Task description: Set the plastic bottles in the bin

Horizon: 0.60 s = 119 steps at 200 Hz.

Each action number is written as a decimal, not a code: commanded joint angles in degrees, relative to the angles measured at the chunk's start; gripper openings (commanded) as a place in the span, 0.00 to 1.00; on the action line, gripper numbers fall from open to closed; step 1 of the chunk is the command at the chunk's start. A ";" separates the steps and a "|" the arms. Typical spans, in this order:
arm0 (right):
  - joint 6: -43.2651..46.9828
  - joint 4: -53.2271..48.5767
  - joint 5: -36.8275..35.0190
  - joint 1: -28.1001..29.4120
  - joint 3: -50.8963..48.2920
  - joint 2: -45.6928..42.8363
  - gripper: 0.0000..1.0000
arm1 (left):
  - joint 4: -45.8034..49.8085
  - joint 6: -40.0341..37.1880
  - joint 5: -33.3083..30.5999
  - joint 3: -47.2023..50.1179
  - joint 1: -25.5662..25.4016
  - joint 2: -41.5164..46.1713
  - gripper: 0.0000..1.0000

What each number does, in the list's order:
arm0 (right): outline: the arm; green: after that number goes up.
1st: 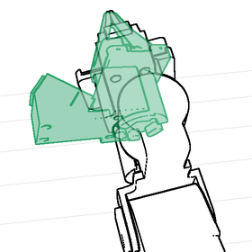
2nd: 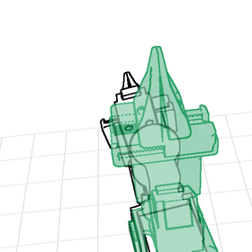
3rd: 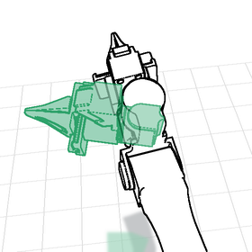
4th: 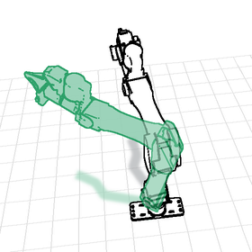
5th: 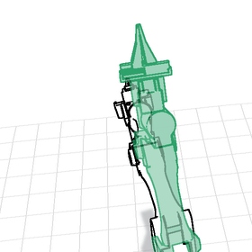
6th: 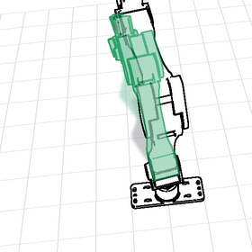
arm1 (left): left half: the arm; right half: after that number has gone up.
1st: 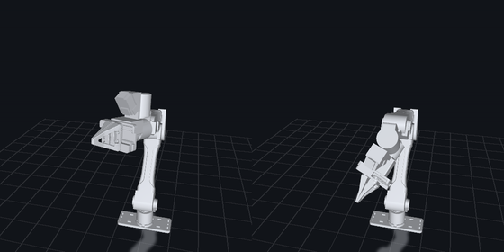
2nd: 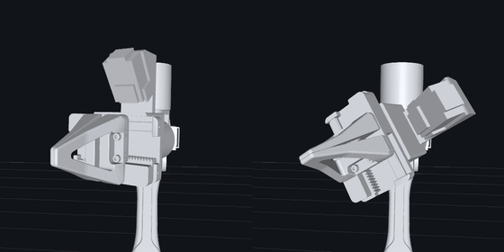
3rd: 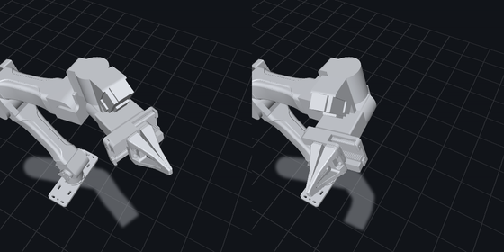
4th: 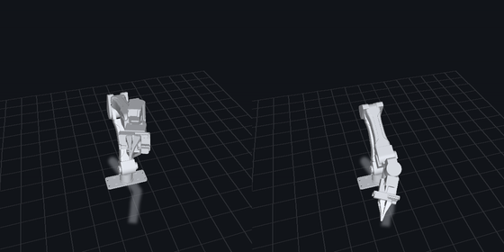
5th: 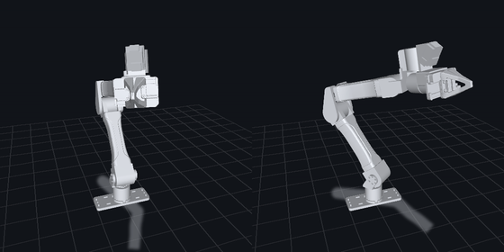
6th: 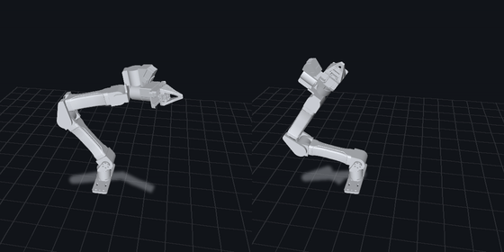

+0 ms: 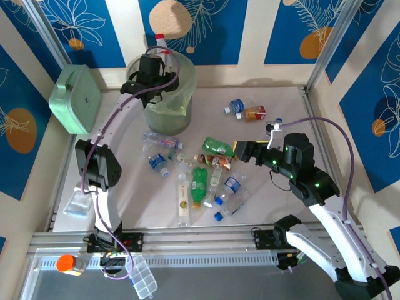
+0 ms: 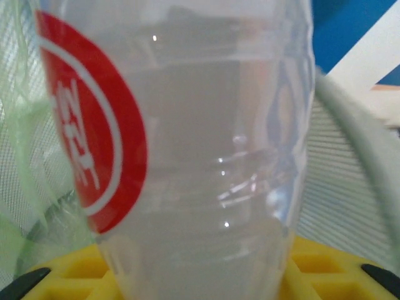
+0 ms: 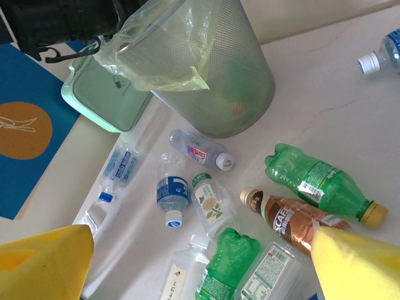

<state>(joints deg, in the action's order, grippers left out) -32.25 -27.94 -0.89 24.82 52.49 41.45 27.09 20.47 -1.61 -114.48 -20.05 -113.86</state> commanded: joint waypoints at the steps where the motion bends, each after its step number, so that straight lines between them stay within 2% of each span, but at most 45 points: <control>1: 1.78 -0.40 0.65 -0.39 -1.49 -0.12 0.90 | -0.28 -0.58 0.11 0.24 0.89 -1.33 0.47; 23: 2.32 -0.26 1.57 -0.53 -1.42 0.46 0.90 | -1.16 0.19 -0.14 2.08 0.89 -1.60 0.52; 42: 2.52 -0.30 1.34 -0.64 -1.16 0.41 0.90 | -1.48 0.66 -1.35 3.44 0.84 -1.48 0.61; 76: 2.89 -0.35 1.15 -1.18 -0.27 0.47 0.90 | -1.19 1.24 -1.54 4.00 0.89 -1.29 0.73; 119: 3.16 -1.70 0.80 -1.35 1.04 -0.40 0.90 | -0.57 0.86 -2.11 3.84 0.89 0.09 0.77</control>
<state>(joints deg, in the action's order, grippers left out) -30.37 -28.10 -0.60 23.75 51.62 42.17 25.34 21.98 -2.63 -111.85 -19.62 -115.24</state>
